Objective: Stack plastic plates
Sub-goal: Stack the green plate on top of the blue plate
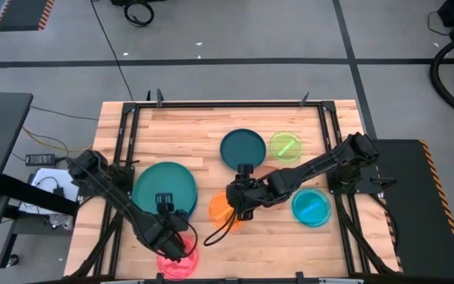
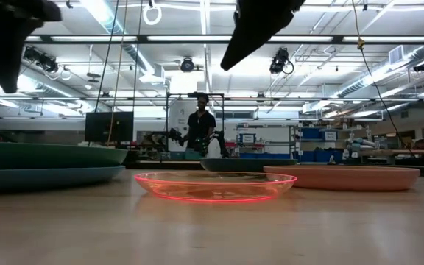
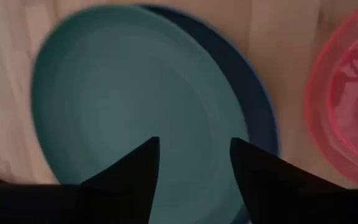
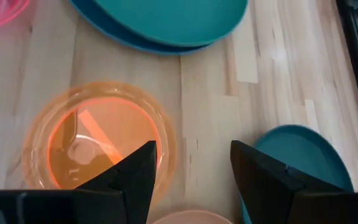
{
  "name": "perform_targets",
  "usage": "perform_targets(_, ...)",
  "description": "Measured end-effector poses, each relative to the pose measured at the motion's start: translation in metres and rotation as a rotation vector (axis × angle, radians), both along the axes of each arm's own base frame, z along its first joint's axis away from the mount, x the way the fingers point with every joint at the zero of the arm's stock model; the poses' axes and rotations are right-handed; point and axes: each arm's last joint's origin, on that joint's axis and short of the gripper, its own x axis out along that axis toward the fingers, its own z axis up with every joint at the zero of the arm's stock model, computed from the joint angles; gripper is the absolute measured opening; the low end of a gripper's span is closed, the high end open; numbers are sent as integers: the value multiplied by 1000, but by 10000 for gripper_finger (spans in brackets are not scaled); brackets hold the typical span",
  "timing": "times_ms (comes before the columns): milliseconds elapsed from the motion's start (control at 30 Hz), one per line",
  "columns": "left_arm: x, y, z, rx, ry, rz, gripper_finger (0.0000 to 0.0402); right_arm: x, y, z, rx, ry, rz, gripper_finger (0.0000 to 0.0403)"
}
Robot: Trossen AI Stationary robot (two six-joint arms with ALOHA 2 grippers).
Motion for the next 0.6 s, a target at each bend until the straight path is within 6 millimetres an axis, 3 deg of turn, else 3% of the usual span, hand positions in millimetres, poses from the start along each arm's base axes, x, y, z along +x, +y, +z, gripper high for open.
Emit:
perform_targets(267, -4, 8, -33, 10, 27, -54, 185, -2, 0, -19, -5, 16, 33, 214)
perform_targets(600, -23, 35, -30, -112, -131, -22, 166, -2, -1, -19, -68, 9, 49, 214)
